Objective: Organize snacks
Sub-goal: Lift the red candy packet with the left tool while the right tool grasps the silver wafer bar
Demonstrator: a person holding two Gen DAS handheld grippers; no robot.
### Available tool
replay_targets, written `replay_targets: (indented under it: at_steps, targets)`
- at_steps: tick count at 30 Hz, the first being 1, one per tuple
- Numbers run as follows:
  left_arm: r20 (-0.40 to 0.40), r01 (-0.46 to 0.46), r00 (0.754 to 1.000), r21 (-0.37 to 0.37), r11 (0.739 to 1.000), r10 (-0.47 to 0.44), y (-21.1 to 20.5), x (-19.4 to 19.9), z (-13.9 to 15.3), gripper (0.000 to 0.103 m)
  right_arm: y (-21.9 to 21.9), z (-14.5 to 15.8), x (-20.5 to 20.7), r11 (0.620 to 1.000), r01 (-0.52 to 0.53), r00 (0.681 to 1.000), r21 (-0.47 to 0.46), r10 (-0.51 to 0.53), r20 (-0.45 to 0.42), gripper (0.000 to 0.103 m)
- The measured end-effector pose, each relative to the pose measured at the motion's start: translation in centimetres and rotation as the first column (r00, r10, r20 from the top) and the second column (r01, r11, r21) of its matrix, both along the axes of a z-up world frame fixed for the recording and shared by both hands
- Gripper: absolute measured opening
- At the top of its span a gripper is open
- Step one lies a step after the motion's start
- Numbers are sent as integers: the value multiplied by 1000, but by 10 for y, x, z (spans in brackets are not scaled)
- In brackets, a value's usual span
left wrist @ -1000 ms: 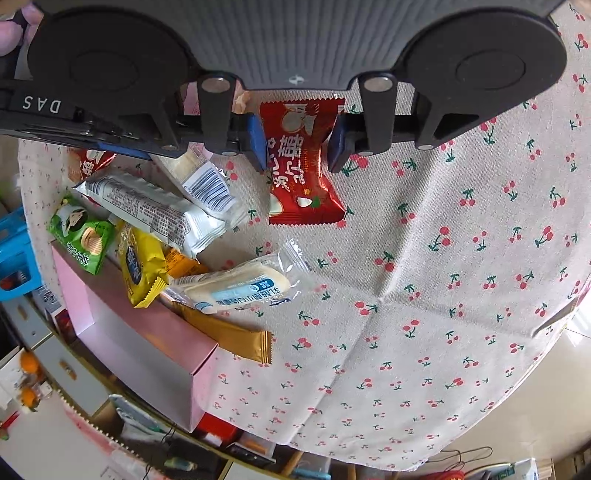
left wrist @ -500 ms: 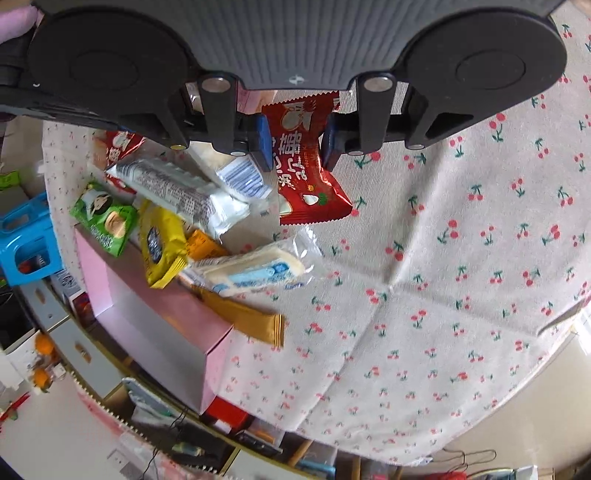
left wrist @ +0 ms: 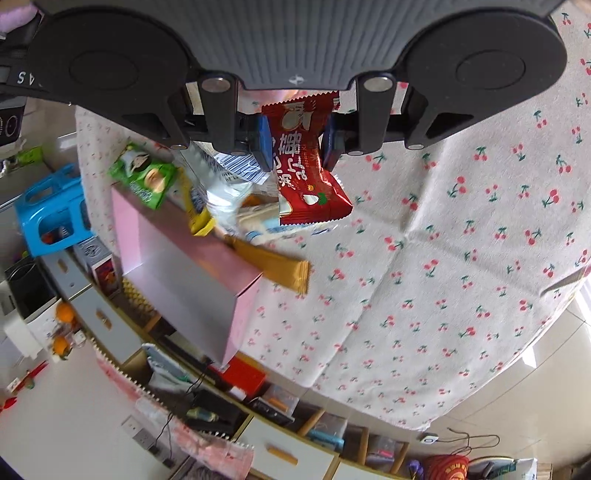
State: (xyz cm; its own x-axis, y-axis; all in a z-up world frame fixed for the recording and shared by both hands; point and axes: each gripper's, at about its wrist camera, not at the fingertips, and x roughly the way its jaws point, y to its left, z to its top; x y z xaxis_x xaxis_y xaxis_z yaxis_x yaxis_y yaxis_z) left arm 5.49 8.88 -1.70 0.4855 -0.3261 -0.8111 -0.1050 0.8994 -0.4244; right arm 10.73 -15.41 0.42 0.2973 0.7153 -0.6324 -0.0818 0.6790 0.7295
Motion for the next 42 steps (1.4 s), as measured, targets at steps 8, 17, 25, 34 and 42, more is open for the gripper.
replay_targets:
  at_steps: [8, 17, 25, 34, 42]
  targets:
    - [36, 1, 999, -31, 1000, 0, -7, 8, 13, 25, -28, 16, 10, 991, 108, 994, 81, -110, 17, 25]
    - [58, 23, 998, -12, 1000, -22, -31, 43, 14, 25, -65, 20, 40, 959, 259, 962, 119, -266, 52, 22]
    - [12, 41, 999, 9, 999, -41, -26, 31, -1, 25, -6, 2, 28, 995, 25, 997, -95, -18, 73, 50]
    - [-25, 59, 998, 36, 998, -58, -15, 12, -13, 25, 36, -12, 18, 906, -95, 980, -412, 157, 121, 55]
    - [-14, 80, 997, 29, 996, -79, -15, 10, -10, 25, 62, -36, 14, 819, -132, 969, -559, 226, 102, 55]
